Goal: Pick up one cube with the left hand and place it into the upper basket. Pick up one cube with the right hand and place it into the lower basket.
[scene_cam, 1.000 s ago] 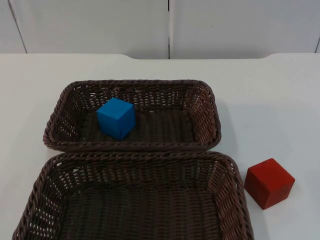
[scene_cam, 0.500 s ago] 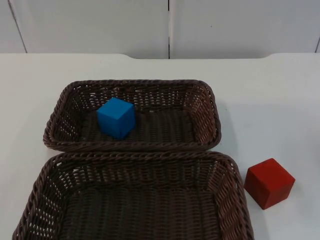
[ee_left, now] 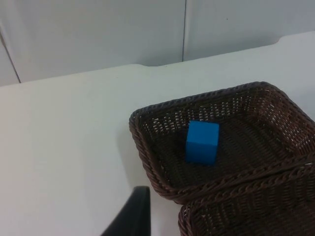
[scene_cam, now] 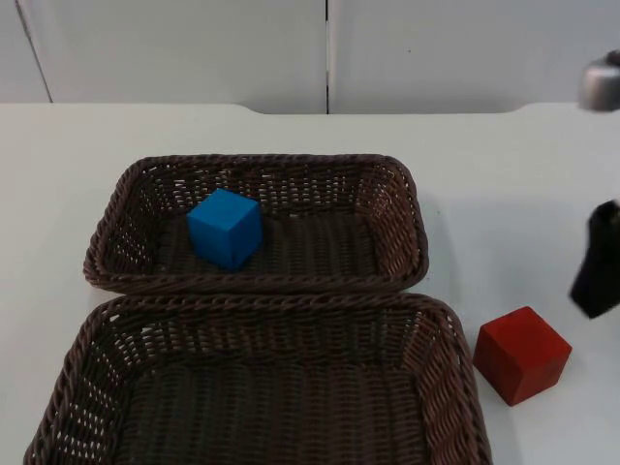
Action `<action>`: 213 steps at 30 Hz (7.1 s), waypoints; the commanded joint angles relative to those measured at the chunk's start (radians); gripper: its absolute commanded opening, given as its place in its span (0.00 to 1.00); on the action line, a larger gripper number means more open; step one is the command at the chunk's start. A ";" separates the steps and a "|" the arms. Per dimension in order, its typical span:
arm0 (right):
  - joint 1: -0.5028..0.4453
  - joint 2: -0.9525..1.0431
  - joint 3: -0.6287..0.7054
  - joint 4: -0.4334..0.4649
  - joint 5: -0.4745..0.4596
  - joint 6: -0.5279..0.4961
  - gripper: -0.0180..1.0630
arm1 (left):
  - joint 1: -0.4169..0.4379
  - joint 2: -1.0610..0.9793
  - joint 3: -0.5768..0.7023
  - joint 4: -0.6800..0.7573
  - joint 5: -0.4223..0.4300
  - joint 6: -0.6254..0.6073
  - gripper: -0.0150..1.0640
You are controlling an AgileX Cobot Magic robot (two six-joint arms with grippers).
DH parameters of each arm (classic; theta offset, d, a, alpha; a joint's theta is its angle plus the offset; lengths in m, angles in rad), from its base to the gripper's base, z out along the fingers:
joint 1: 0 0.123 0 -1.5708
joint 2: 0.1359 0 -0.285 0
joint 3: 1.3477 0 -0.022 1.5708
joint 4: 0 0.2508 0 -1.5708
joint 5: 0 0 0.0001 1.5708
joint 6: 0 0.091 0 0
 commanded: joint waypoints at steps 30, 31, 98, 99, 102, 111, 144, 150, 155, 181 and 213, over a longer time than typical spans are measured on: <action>0.122 0.325 -0.006 -0.120 -0.318 0.128 0.99 | -0.003 -0.005 0.005 -0.006 -0.007 -0.008 0.99; 0.122 0.330 -0.006 -0.120 -0.324 0.128 0.99 | -0.003 -0.005 0.005 -0.006 -0.007 -0.008 0.99; 0.122 -0.190 -0.006 -0.109 -0.119 0.132 0.02 | -0.003 -0.005 0.005 0.007 -0.010 -0.008 0.99; 0.122 -0.190 -0.006 -0.097 -0.119 0.132 0.02 | -0.003 -0.005 0.005 0.007 -0.010 -0.008 0.99; 0.123 -0.190 -0.006 -0.050 -0.115 0.132 0.02 | -0.003 -0.005 0.005 0.007 -0.014 -0.008 0.99; 0.123 -0.190 -0.006 0.039 -0.099 0.124 0.02 | -0.003 -0.005 0.005 0.007 -0.021 -0.008 0.99; 0.530 0.270 -0.266 0.033 -0.114 0.057 0.02 | -0.003 -0.005 0.005 0.010 -0.023 -0.008 0.99; 0.551 0.354 -0.341 0.035 -0.120 0.057 0.02 | -0.003 -0.005 0.005 0.010 -0.023 -0.008 0.99; 0.554 0.415 -0.374 0.033 -0.138 0.014 0.02 | -0.003 -0.005 0.005 0.010 -0.024 -0.008 0.99; 0.554 0.517 -0.389 0.035 -0.140 0.009 0.81 | -0.003 -0.005 0.005 0.011 -0.026 -0.008 0.99; 0.551 0.127 -0.346 0.037 -0.119 0.043 0.81 | -0.003 -0.013 0.005 0.011 -0.010 -0.008 0.99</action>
